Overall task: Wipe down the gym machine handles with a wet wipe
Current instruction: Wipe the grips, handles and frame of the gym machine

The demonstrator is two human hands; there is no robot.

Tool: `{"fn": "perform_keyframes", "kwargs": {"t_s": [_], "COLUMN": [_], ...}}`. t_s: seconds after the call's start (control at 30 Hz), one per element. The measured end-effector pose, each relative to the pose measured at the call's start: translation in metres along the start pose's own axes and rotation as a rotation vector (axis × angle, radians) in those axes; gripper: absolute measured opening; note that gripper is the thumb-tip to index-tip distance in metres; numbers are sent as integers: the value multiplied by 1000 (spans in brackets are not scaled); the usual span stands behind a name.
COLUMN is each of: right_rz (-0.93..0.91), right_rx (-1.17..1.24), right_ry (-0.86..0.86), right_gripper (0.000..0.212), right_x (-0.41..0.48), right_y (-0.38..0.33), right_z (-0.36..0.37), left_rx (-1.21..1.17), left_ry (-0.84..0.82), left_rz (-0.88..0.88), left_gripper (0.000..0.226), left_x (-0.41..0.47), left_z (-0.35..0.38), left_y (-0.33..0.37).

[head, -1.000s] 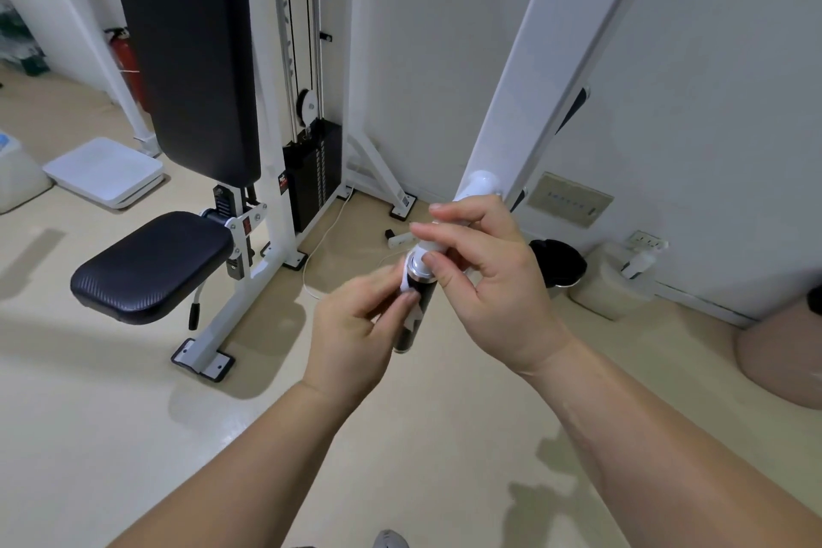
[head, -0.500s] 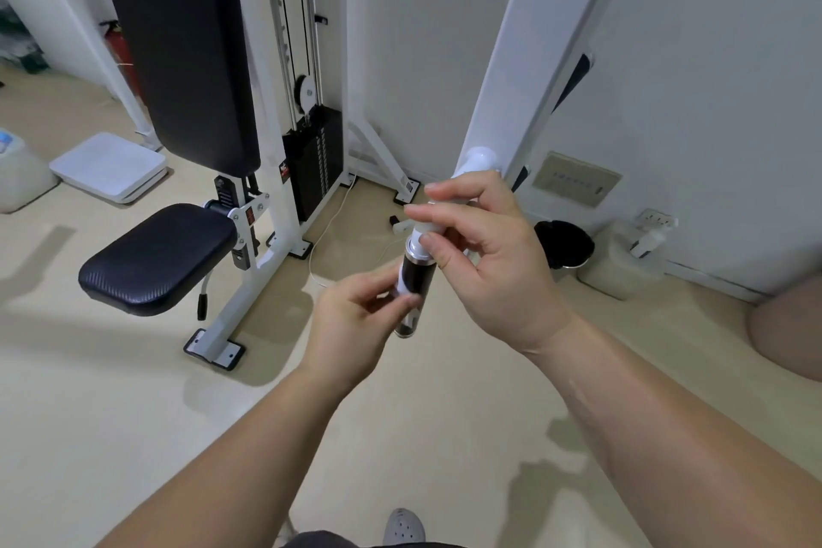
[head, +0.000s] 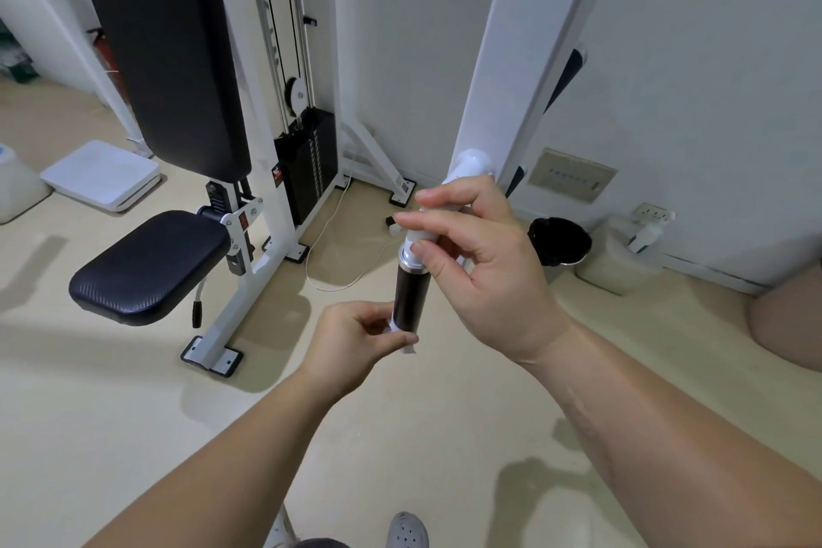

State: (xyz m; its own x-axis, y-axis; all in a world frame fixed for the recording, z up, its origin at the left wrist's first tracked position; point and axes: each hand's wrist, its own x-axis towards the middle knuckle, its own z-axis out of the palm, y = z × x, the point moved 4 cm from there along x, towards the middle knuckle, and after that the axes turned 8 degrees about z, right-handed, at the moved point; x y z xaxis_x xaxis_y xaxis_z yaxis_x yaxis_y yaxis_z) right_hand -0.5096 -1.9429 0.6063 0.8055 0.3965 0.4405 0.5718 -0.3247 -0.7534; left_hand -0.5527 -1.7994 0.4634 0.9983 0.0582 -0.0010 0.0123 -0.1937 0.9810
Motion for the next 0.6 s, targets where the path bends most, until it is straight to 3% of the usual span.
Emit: {"fn": "perform_keyframes", "kwargs": {"t_s": [0.23,0.5,0.6], "right_rz": [-10,5,16], "right_rx": [-4,-9,2], "right_ry": [-1,-10,-17], "right_gripper": [30,28,28], "right_x": [0,4,3], "right_y": [-1,-5,-5], "right_z": [-2,1,1], "left_rx": [-85,-35,-11], "left_ry": [131,81,74], "left_rz": [314,51,89], "left_gripper": [21,19,22], "left_x": [9,-3,-2], "left_z": [-20,-5,-7], "left_y": [73,15,25]}}
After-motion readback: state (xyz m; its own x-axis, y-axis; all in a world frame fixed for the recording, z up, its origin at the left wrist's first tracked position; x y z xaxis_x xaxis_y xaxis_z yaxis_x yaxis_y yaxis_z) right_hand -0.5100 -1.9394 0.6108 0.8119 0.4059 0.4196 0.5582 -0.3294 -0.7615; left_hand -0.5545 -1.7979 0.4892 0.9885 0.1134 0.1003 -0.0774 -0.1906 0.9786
